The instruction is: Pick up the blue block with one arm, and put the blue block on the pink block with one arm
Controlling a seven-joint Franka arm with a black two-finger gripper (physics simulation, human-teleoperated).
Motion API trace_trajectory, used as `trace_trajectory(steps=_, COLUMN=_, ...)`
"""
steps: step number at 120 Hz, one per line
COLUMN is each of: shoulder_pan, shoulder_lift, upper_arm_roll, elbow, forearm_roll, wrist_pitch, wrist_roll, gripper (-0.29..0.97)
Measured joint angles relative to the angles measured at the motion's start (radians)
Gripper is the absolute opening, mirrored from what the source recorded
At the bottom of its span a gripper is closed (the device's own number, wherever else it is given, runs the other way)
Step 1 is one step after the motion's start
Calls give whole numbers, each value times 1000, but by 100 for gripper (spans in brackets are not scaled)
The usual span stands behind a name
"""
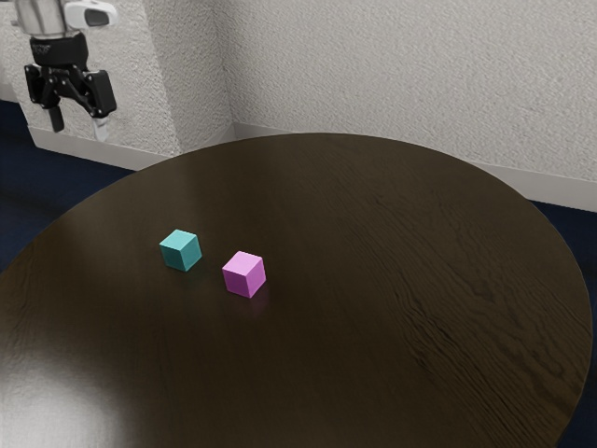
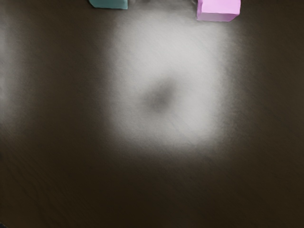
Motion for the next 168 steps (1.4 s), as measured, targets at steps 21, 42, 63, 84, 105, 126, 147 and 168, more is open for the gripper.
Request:
trace_trajectory(steps=21, shoulder_pan=73, shoulder_lift=-1, upper_arm_roll=-1, elbow=0, forearm_roll=1, wrist_pitch=58, wrist_roll=26, gripper=68)
trace_trajectory(steps=42, shoulder_pan=62, shoulder_lift=-46, upper_arm_roll=1, elbow=242, forearm_roll=39, wrist_pitch=4, wrist_roll=42, gripper=68)
trace_trajectory(steps=63, shoulder_pan=-145, shoulder_lift=-3, upper_arm_roll=135, elbow=70, forearm_roll=27, wrist_pitch=130, wrist_roll=69, gripper=68)
trace_trajectory(steps=84, shoulder_pan=-5, shoulder_lift=205, upper_arm_roll=215, elbow=-65, forearm_roll=-19, wrist_pitch=353, wrist_roll=113, gripper=68)
trace_trajectory(steps=105, shoulder_pan=105, shoulder_lift=355, upper_arm_roll=218, elbow=-191, forearm_roll=-118, wrist_pitch=600, wrist_roll=157, gripper=68)
trace_trajectory(steps=126, shoulder_pan=148, shoulder_lift=447, upper_arm_roll=179, elbow=-188, forearm_roll=-226, wrist_pitch=783, wrist_roll=168, gripper=68)
trace_trajectory(steps=147, shoulder_pan=147, shoulder_lift=493, upper_arm_roll=96, elbow=-157, forearm_roll=-242, wrist_pitch=841, wrist_roll=172, gripper=68)
trace_trajectory(steps=168, shoulder_pan=147, shoulder_lift=506, upper_arm_roll=56, elbow=-157, forearm_roll=-267, wrist_pitch=813, wrist_roll=199, gripper=68)
